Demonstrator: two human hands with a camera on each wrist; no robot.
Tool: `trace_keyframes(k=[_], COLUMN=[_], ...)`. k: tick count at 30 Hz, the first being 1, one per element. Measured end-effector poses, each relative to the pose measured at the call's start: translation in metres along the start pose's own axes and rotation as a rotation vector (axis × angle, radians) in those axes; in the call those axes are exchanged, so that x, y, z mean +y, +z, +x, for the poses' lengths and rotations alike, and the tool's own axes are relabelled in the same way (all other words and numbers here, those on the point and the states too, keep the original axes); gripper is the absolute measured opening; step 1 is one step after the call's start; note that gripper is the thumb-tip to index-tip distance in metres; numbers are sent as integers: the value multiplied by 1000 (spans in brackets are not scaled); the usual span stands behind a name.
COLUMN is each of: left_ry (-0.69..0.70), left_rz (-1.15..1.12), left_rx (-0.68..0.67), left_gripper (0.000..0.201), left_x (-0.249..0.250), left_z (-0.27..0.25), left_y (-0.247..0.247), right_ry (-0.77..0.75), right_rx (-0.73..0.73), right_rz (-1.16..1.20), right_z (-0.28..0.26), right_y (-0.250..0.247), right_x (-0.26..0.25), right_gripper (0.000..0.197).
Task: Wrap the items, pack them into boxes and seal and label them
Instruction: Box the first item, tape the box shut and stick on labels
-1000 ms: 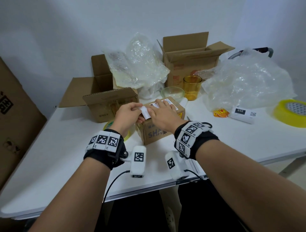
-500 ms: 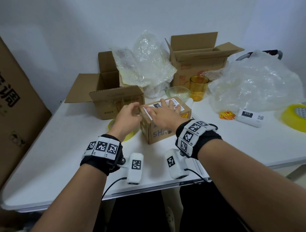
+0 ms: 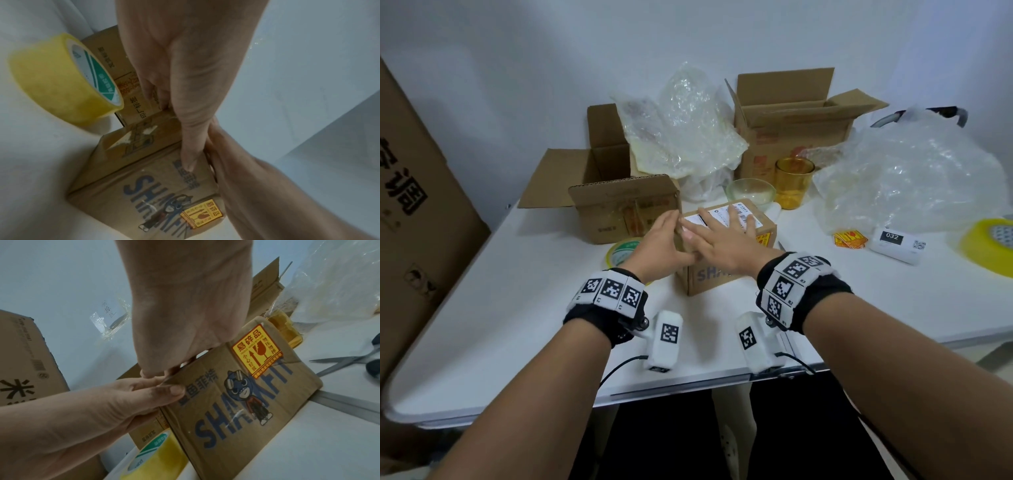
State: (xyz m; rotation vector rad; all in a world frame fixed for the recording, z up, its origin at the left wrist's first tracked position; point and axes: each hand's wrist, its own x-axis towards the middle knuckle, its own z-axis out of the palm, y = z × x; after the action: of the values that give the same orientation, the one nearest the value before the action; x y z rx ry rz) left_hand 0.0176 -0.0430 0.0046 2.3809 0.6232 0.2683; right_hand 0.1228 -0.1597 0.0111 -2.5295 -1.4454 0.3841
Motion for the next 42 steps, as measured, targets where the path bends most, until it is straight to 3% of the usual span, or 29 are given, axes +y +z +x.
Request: trace_keyframes(k=[12, 17, 27, 34, 39, 42], left_ry=[-26, 43, 252, 371, 418, 334], left_rz=[38, 119, 448, 309, 178, 289], left_rx=[24, 40, 141, 188, 341, 219], left_gripper=[89, 86, 49, 34, 37, 64], left_x=[-1, -5, 4, -10, -9, 8], left_z=[0, -5, -19, -18, -16, -7], left_y=[2, 8, 12, 16, 10, 1], right_ry=[-198, -288, 39, 136, 137, 215], right_rx=[105, 189, 595, 679, 744, 654], right_rz=[17, 70, 290, 253, 528, 624], right_z=[-28, -33, -27, -24, -22, -18], right_y=[9, 9, 9, 16, 0, -8], right_x=[8, 27, 59, 60, 67, 64], right_gripper=[49, 42, 40, 42, 33, 43])
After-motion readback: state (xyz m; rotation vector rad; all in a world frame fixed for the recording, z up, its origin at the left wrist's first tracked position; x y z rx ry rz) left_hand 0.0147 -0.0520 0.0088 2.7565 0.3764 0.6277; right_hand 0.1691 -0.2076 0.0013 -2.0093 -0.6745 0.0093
